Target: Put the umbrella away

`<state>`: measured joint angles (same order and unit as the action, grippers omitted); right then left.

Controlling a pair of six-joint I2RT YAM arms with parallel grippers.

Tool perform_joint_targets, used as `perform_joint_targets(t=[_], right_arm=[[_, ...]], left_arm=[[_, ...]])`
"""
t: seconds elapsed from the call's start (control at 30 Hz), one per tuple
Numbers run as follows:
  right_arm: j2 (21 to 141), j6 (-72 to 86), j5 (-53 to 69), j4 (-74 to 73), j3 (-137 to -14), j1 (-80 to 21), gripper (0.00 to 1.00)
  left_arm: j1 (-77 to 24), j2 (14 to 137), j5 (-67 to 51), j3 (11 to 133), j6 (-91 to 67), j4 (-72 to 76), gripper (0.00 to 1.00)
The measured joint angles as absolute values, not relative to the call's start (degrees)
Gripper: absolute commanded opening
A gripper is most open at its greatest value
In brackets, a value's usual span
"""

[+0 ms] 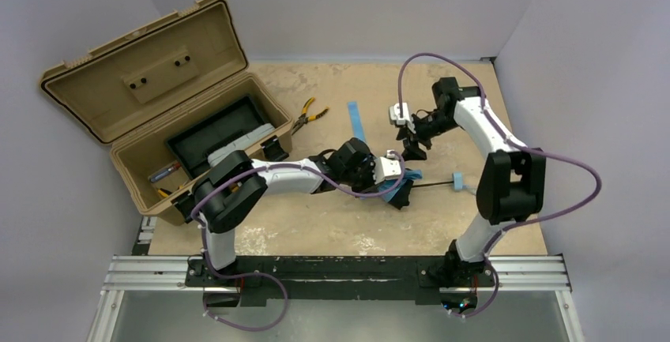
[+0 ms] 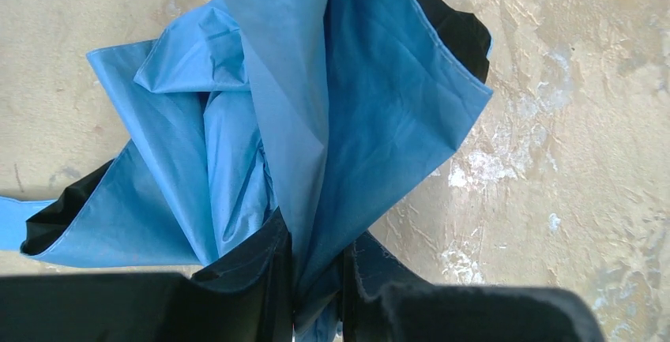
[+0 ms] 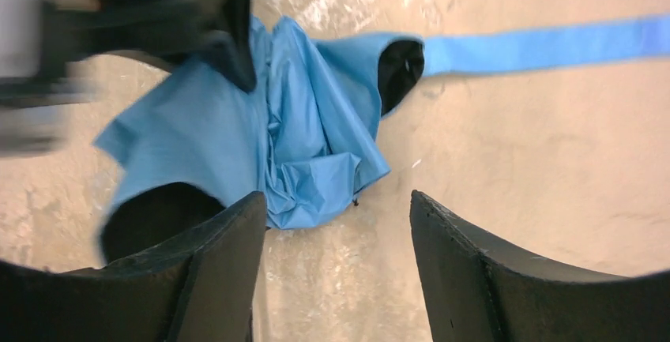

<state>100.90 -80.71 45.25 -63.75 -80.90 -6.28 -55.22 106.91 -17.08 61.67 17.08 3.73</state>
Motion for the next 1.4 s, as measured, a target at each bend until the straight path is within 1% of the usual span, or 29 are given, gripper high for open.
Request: perform_joint_targets(t=[0.2,0.33,0.37,0.47,0.5,0.57,0.7,0.77,0.87,0.97,1.03,1.17,1.33,1.4], right_arm=[[89.6,-94.6,52.1,-63.7,-73.9,-5.2,0.68],[87.6,-100.2,56.7,-63.5,-72.9,-2.3,0.69],[87.6,-101.9,57.8,-63.7,-72.9,-1.1,0.71],[87.4,-106.7,59.5,-64.9,-72.4,1.4,0.84],[86.8,-108.2,59.6,-64.8,-71.5,1.9,0.86],[85.1,-110.8,59.6,-64.8,-68.3,2.2,0.88],[82.0,-113.2,59.2,-64.7,-61.7,1.0,0.88],[80.2,-111.6,57.6,-61.7,-58.3,-1.1,0.88],[74.3,-102.1,52.5,-50.4,-50.3,-7.4,0.89],[68.6,-92.7,47.4,-40.5,-43.6,-13.2,0.84],[68.3,-88.3,44.2,-36.2,-42.6,-15.7,0.81],[70.5,-83.1,38.7,-28.4,-40.9,-19.0,0.82],[69.8,-80.2,33.4,-24.3,-36.4,-22.7,0.83],[69.9,-80.1,31.6,-24.1,-35.5,-23.6,0.81]], left_arm=[[-52.0,108.2,-23.6,63.7,14.9,1.4,0.0],[-50.1,108.9,-27.8,64.6,13.0,0.3,0.0],[-49.6,109.1,-28.9,64.9,12.4,0.0,0.0],[-48.2,110.2,-31.7,66.2,10.8,-1.2,0.0],[-47.7,110.8,-32.8,66.8,10.0,-1.7,0.0],[-46.9,111.8,-34.5,68.0,8.7,-2.5,0.0],[-46.1,112.8,-36.5,69.1,6.5,-3.2,0.0],[-46.1,112.9,-36.7,69.3,5.8,-3.6,0.0],[-46.0,113.4,-37.1,70.1,4.6,-4.4,0.0],[-45.6,114.1,-37.8,70.7,2.6,-4.9,0.0],[-45.3,114.5,-38.5,70.9,1.0,-4.9,0.0],[-44.6,115.4,-39.9,70.9,-2.7,-4.1,0.0],[-43.5,116.5,-41.9,70.9,-7.3,-2.8,0.0],[-43.0,117.1,-43.0,70.9,-9.6,-2.2,0.0]])
